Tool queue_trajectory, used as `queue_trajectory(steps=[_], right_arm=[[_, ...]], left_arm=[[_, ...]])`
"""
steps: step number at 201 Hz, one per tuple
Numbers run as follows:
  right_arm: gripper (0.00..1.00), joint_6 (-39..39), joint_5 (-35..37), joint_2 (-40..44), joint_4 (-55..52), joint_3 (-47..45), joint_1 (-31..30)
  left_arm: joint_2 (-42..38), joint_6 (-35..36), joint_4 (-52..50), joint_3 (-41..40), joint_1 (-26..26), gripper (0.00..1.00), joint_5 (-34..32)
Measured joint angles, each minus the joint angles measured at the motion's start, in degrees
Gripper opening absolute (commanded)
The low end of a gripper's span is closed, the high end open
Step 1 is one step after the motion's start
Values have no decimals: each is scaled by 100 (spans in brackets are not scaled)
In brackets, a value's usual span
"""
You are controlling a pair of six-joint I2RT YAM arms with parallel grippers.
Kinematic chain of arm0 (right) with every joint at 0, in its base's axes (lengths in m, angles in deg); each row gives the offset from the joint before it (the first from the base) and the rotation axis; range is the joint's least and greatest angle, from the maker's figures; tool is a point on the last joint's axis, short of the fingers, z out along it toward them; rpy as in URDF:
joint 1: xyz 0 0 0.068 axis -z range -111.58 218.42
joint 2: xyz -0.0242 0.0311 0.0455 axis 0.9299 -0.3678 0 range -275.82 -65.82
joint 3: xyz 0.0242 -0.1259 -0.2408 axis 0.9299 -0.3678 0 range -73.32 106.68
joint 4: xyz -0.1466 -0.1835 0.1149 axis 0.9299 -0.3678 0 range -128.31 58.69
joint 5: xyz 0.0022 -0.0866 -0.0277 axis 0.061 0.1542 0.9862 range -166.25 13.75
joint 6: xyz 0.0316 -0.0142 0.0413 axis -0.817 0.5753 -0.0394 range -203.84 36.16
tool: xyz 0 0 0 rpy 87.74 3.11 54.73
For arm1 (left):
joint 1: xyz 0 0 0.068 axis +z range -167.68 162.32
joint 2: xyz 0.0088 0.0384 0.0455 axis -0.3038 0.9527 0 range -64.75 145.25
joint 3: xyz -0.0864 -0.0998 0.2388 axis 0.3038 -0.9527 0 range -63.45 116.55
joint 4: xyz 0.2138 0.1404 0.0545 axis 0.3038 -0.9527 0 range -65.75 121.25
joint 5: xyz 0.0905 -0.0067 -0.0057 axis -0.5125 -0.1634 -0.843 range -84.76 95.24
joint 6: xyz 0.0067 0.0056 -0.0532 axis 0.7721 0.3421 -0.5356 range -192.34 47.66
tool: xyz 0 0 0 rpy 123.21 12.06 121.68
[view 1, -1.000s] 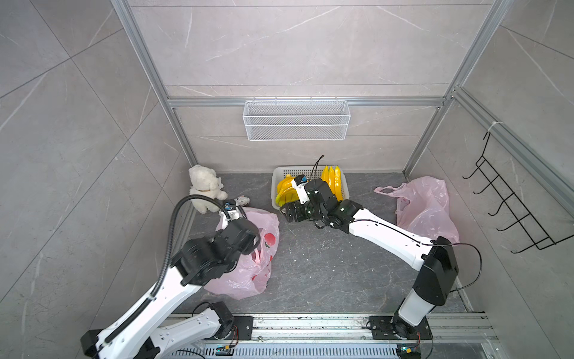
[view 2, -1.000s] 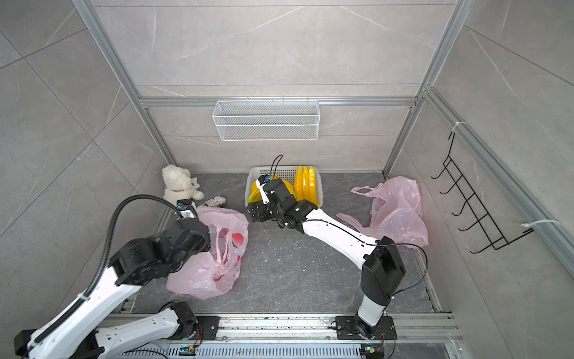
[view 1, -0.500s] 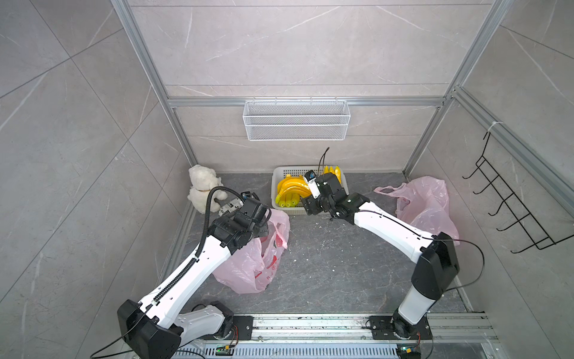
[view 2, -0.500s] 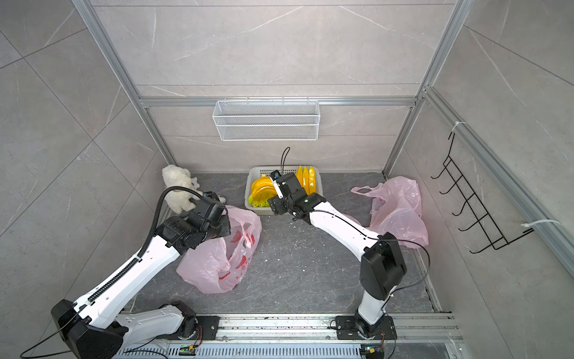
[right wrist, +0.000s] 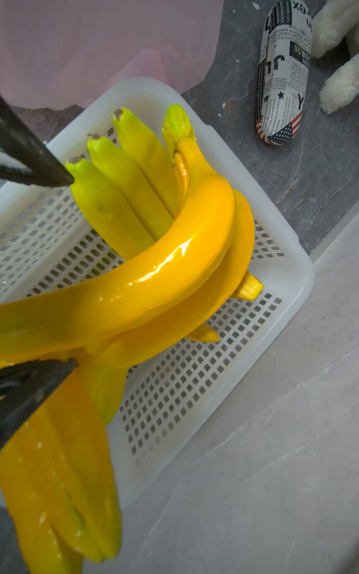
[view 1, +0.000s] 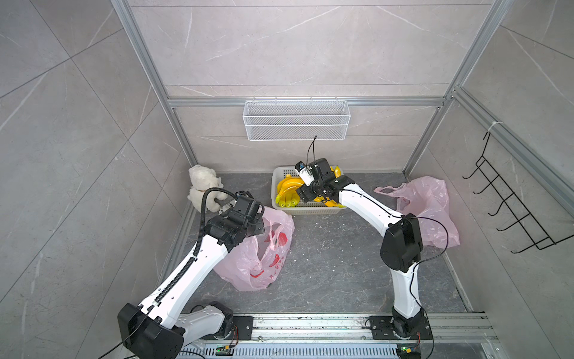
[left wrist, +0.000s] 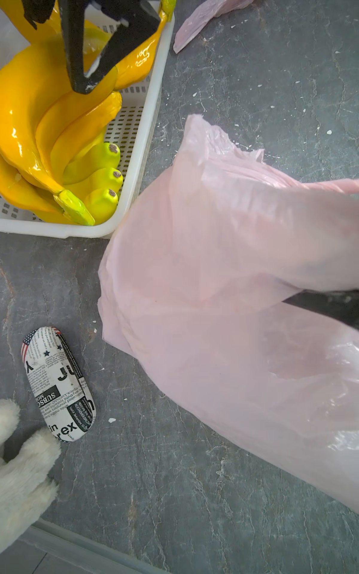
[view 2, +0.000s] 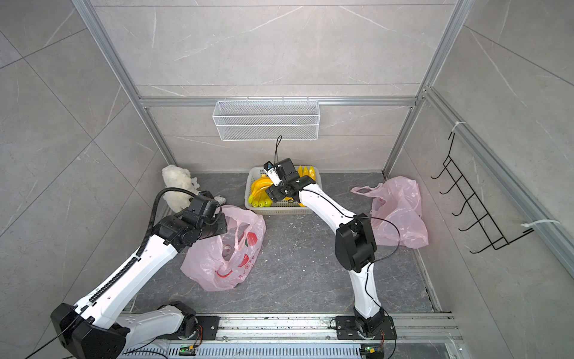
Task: Place the banana into a plastic bag & tie a knot
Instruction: Pick up the banana from the basket.
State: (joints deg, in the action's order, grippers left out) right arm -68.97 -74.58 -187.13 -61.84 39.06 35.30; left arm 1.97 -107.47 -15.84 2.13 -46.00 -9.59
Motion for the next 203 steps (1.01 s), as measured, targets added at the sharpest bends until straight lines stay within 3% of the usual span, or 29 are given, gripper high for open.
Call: queue_trajectory(steps=[65, 75, 97, 129, 178, 203], right_arm=[[58, 459, 31, -494, -485, 664, 55], [59, 516, 33, -503, -527, 691, 61], [73, 667, 52, -542, -588, 728, 63], [74, 769, 48, -763, -629, 850, 107], [34, 935, 48, -1099, -855, 1193, 205], [25, 885, -59, -953, -809, 1091, 197]], left_arm=[[-70, 0, -11, -98, 203, 0, 44], [-83, 2, -15, -98, 229, 0, 44], [-107, 2, -24, -101, 269, 0, 44], [-155, 4, -31, -103, 297, 0, 48], [-168, 20, -44, -127, 339, 0, 96], [-168, 17, -61, -131, 356, 0, 131]])
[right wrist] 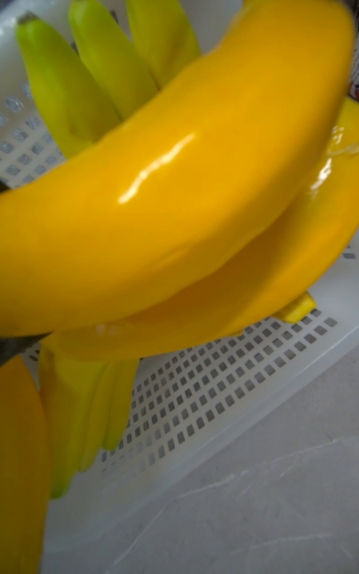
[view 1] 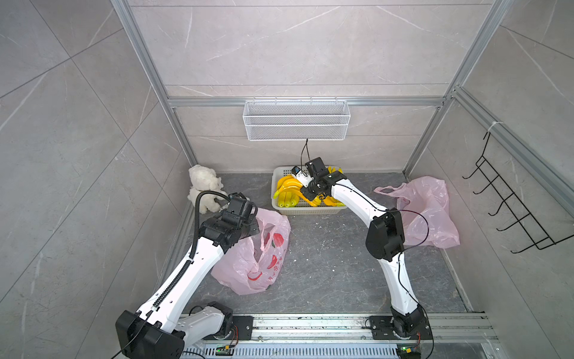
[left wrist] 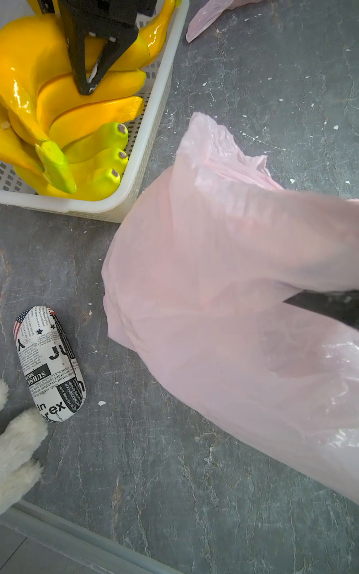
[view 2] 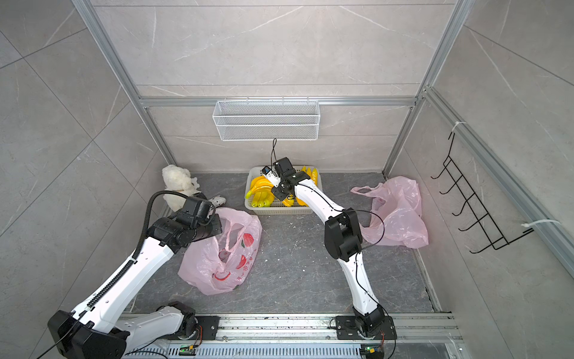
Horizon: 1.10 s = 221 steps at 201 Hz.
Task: Place the banana into a plastic bag & tie a knot
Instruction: Pick up the banana from the basket, then place the banana into the plastic bag.
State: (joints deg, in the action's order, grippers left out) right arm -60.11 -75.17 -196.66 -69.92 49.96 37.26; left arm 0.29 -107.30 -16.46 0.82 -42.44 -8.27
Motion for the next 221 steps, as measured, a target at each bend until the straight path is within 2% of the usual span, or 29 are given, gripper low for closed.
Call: queue_trajectory(steps=[37, 72, 103, 135, 171, 221], right_arm=[[20, -219, -39, 769, 164, -804, -55], [18, -743, 105, 2127, 424, -1987, -251], [16, -1384, 350, 3526, 479, -3239, -905], [15, -2006, 728, 4433, 341, -4214, -1751], [13, -2787, 1067, 4553, 120, -4806, -2535], [12, -3729, 1434, 3934, -66, -4924, -3445]], left_arm=[[0, -85, -205, 44, 7, 0, -212], [-2, -227, -398, 221, 120, 0, -470], [0, -271, -413, 304, 166, 0, -549], [4, -271, -411, 310, 166, 0, -494], [4, -260, -317, 310, 166, 0, -271], [4, -256, -302, 310, 166, 0, -90]])
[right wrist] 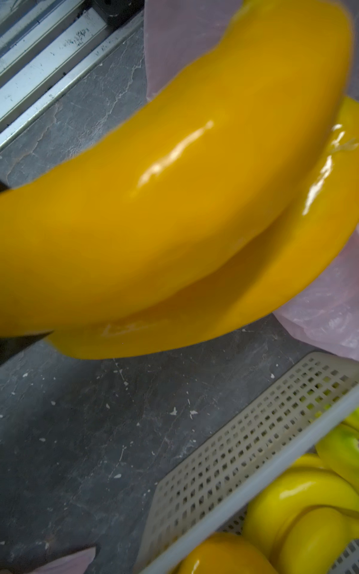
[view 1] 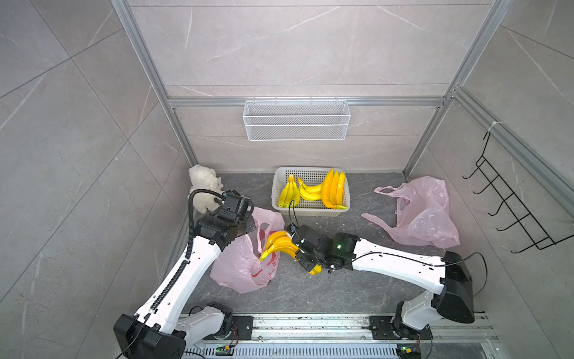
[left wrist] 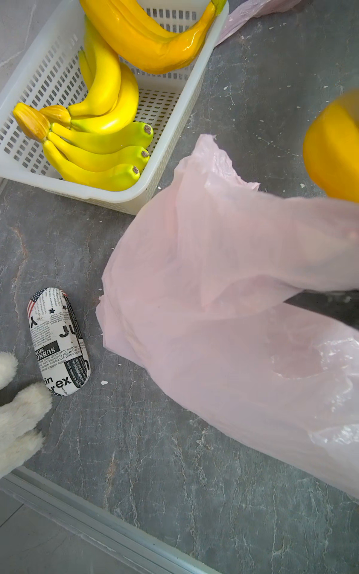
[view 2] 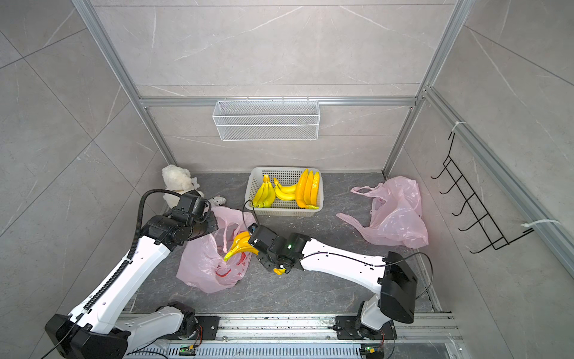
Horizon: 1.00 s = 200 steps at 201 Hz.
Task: Place the banana into a plastic bag & tie a knot
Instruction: Place the banana into the plastic bag.
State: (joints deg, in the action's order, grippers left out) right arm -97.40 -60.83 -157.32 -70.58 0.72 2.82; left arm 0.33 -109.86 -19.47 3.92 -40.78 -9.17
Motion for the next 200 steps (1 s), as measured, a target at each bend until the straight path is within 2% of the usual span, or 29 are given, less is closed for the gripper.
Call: queue_trajectory(steps=[28, 55, 131, 145, 166, 200], right_arm=[[11, -243, -22, -205, -2, -186, -319], [11, -494, 39, -450, -13, -98, -376], [8, -1429, 442, -1202, -413, 1902, 103], [8, -1609, 485, -1318, -538, 2046, 98], [8, -1908, 328, -1370, -474, 2000, 146], [8, -2398, -369, -1360, -105, 1836, 302]], left_arm=[[0, 2, 0, 0, 0, 0, 81], [0, 2, -4, 0, -20, 0, 271], [-341, -149, -125, 0, -710, 0, 221], [-433, -229, -79, 2, -870, 0, 164], [-520, -393, -87, -20, -1117, 0, 157], [-667, -573, 120, -249, -1263, 0, 258]])
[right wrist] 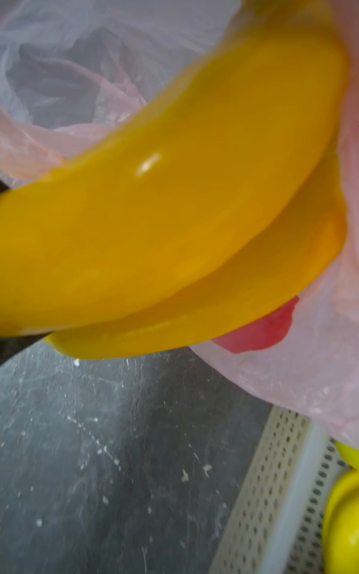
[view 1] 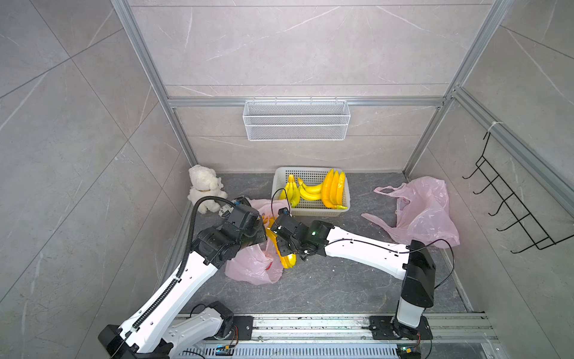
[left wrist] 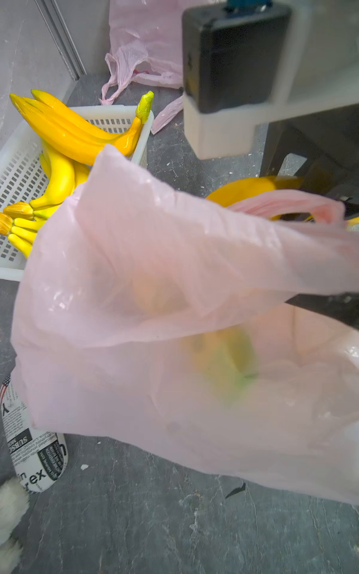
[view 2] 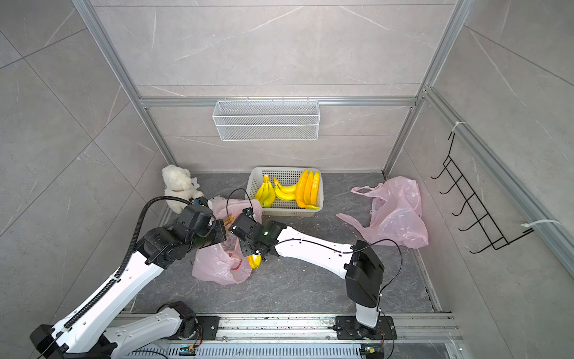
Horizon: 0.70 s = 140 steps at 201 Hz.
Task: Place the banana into a plastic bag & tie a knot
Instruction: Place the banana into the plastic bag.
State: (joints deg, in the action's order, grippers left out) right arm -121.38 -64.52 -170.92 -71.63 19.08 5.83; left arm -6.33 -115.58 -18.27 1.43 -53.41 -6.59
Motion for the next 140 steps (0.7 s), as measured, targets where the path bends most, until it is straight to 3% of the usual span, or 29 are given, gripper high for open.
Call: queue_trajectory(steps=[85, 140], right_arm=[[8, -1180, -1196, 20, 984, -125, 22], [8, -1283, -1864, 413, 2566, -1261, 546]], left_arm=[[-437, -476, 1032, -946, -170, 0, 238], [-1325, -625, 1185, -1298, -190, 0, 258]])
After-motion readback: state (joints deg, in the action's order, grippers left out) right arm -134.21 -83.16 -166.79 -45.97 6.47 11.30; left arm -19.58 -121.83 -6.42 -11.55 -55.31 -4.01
